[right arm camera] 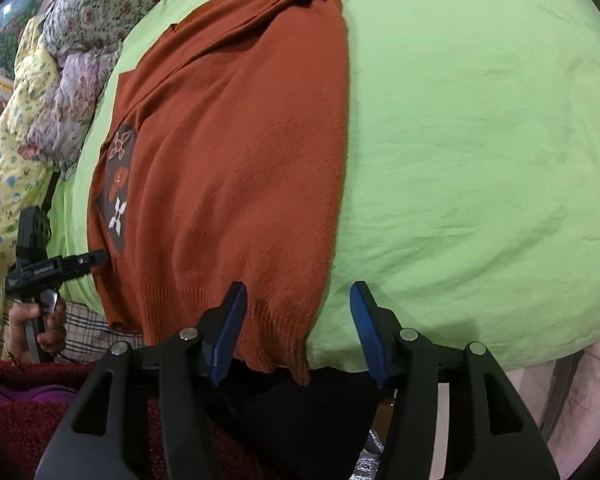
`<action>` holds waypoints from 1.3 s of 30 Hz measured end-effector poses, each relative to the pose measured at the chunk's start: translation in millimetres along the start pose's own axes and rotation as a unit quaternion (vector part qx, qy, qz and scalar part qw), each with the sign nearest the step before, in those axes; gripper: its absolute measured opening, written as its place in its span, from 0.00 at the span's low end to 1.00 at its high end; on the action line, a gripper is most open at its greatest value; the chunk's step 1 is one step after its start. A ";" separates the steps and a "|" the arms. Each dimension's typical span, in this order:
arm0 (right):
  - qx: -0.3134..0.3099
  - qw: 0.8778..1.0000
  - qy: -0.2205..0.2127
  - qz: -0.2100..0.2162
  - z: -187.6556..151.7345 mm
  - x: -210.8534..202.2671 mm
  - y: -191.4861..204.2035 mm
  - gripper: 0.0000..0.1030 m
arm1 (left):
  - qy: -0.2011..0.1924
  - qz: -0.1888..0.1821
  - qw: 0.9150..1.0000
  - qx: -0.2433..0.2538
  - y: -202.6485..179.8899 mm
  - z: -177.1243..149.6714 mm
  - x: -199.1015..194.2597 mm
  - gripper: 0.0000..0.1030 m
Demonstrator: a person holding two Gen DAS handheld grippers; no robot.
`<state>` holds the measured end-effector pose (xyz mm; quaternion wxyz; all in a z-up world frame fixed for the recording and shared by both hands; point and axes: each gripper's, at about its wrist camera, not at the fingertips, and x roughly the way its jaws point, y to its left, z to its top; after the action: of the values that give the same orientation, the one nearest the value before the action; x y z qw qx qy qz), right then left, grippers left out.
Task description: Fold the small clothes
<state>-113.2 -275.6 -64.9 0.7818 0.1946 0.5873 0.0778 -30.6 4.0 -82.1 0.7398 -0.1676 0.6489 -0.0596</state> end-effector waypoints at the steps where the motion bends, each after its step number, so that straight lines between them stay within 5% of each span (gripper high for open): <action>1: -0.005 1.000 0.002 0.002 -1.0 0.7 2.0 0.53 | -0.003 0.007 1.000 0.010 0.4 -2.0 -0.2 0.69; 4: -0.016 1.000 0.009 0.016 -5.0 5.4 7.6 0.53 | -0.010 0.032 0.999 0.039 -0.1 -4.3 -0.4 0.38; 6: -0.019 1.000 0.005 0.020 -8.4 11.0 11.7 0.52 | -0.008 0.018 0.999 0.040 11.6 -5.8 -3.7 0.14; 8: -0.025 1.000 -0.004 0.014 -10.2 14.2 15.7 0.28 | -0.003 -0.004 0.999 0.034 25.5 -9.7 -9.6 0.08; 9: -0.025 1.000 -0.002 0.011 -10.2 16.3 15.5 0.08 | -0.006 -0.016 0.999 0.032 29.9 -11.7 -13.4 0.07; 16: 0.026 0.999 -0.036 0.015 -11.6 -9.2 -21.6 0.08 | -0.008 -0.057 0.998 0.002 52.5 -23.6 -18.5 0.13; 21: 0.071 0.995 -0.009 0.075 -11.5 -1.1 -35.4 0.12 | 0.006 -0.073 0.997 -0.010 39.7 -30.5 -9.0 0.56; 25: 0.067 0.995 0.003 0.080 -14.8 4.8 -31.3 0.13 | 0.010 -0.045 0.999 0.013 19.1 -33.2 0.8 0.61; 28: 0.067 0.994 0.008 0.086 -14.1 6.3 -33.4 0.13 | 0.011 -0.048 0.999 0.008 17.1 -31.4 2.3 0.58; 33: 0.040 0.996 0.012 0.084 -8.5 12.3 -22.7 0.10 | 0.003 -0.033 0.999 0.038 14.6 -32.3 2.9 0.05; 39: 0.033 0.997 -0.015 0.075 -10.1 -2.8 -28.1 0.08 | -0.053 -0.081 0.994 0.055 29.0 -51.1 -31.3 0.03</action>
<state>-126.6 -300.2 -75.9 0.7757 0.2645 0.5615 0.1140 -89.2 32.0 -67.3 0.7739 -0.1821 0.5887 -0.1458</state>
